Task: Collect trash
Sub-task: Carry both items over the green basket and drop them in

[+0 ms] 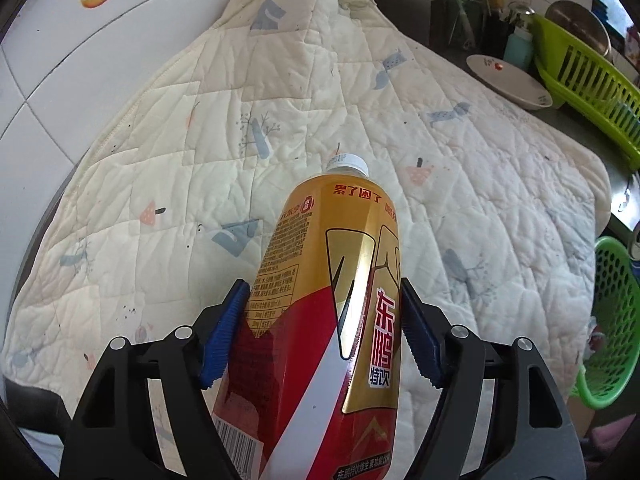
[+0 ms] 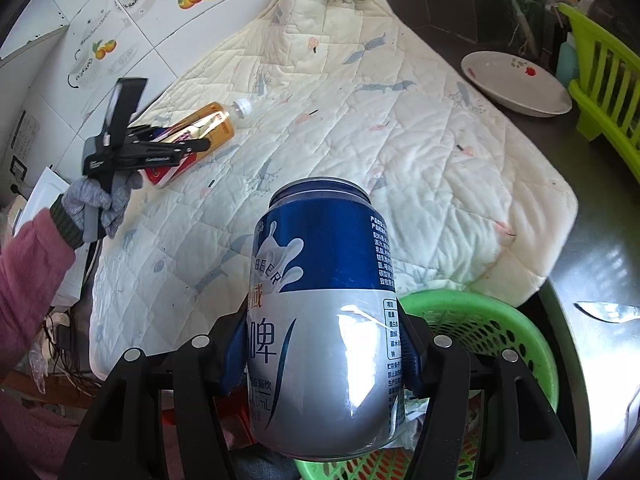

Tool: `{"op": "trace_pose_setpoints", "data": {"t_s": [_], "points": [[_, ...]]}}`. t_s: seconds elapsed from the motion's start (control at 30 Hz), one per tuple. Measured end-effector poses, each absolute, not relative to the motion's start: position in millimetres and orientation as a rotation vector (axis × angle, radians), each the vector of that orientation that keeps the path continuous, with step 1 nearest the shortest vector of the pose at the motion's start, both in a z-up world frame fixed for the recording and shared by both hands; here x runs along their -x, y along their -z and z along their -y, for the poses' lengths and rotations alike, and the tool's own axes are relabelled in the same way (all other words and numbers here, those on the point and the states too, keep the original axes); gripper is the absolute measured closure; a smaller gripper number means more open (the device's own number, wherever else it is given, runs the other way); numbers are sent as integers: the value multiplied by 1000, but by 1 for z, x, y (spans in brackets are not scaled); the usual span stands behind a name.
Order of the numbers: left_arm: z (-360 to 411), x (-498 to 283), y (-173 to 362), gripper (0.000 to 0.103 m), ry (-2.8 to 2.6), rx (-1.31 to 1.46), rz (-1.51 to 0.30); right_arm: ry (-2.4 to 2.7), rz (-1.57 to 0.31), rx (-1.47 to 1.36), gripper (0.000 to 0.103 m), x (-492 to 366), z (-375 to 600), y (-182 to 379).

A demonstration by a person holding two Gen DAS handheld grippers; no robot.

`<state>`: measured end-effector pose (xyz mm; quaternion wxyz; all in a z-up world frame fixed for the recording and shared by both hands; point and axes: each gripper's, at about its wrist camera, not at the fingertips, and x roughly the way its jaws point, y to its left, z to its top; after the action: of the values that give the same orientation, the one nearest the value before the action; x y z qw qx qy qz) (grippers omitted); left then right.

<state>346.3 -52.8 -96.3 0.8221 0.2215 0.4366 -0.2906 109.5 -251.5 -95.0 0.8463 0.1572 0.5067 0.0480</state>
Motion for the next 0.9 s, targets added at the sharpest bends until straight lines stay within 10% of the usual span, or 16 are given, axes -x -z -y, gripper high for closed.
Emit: {"op": "trace_pose_setpoints", "data": {"t_s": [0.9], "points": [[104, -88, 58, 31, 839, -186, -834, 95, -995, -379, 36, 16, 325, 111]]}}
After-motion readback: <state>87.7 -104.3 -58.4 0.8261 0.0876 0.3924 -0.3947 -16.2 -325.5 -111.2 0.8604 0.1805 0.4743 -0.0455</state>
